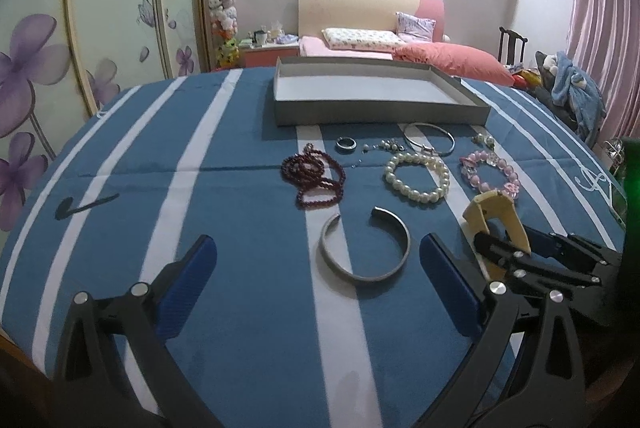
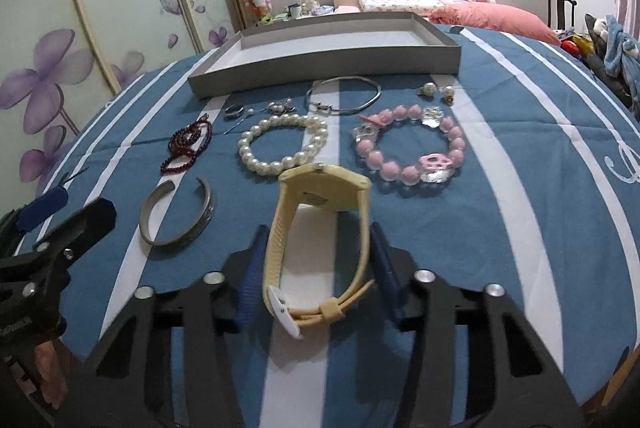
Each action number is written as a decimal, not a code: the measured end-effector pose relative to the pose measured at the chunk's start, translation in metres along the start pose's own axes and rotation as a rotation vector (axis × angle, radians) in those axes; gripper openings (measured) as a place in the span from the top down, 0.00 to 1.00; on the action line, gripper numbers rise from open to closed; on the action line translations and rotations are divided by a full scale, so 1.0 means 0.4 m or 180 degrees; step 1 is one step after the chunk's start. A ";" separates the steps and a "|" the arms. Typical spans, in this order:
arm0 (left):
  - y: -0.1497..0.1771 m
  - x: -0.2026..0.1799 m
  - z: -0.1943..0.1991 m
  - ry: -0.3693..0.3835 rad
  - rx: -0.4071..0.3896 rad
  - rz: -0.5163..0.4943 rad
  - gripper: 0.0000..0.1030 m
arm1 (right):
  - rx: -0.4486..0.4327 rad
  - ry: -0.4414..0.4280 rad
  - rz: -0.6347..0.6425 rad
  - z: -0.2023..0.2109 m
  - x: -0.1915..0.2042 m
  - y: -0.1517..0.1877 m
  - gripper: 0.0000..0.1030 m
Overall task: Organize jewelry
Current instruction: 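Grasp the yellow watch with the right tool while the left tool grasps the silver cuff bangle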
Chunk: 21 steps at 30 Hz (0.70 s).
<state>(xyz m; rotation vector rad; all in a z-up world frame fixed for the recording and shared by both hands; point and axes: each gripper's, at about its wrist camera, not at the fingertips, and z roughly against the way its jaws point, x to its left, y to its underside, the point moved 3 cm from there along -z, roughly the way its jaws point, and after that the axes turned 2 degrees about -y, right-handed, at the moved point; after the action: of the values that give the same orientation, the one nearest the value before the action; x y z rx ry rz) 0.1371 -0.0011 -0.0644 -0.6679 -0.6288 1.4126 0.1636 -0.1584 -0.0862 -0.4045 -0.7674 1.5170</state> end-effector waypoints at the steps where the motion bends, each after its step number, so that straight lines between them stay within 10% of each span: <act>1: 0.000 -0.005 -0.004 0.0006 0.0021 -0.0009 0.04 | -0.0017 -0.0004 -0.0040 0.005 -0.014 0.001 0.59; 21: -0.008 -0.095 -0.154 -0.0130 0.0630 -0.0046 0.25 | -0.0159 0.0067 -0.0287 0.031 -0.113 -0.022 0.62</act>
<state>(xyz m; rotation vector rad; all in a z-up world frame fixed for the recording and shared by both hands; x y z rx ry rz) 0.1824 -0.0418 -0.1033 -0.4780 -0.5165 1.4562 0.1668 -0.2058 -0.0803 -0.4172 -0.7979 1.4096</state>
